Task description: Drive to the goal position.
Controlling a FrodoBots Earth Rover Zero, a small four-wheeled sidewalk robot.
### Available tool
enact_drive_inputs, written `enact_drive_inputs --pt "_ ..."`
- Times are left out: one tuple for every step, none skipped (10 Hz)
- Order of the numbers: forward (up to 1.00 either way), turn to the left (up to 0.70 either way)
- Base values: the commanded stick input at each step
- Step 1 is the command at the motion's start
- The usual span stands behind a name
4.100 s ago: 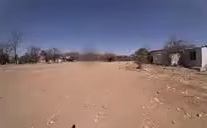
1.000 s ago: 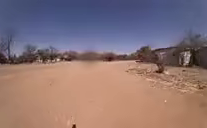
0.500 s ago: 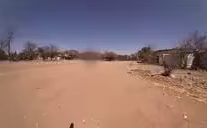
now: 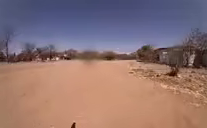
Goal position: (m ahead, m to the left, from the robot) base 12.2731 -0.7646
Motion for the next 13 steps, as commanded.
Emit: enact_drive_inputs --pt "1.00 0.00" --pt "1.00 0.00" --pt "1.00 0.00" --pt "1.00 0.00" --pt "1.00 0.00" --pt "1.00 0.00" --pt "1.00 0.00" --pt "1.00 0.00" --pt "1.00 0.00" --pt "1.00 0.00" --pt "1.00 0.00" --pt "1.00 0.00" --pt "1.00 0.00"
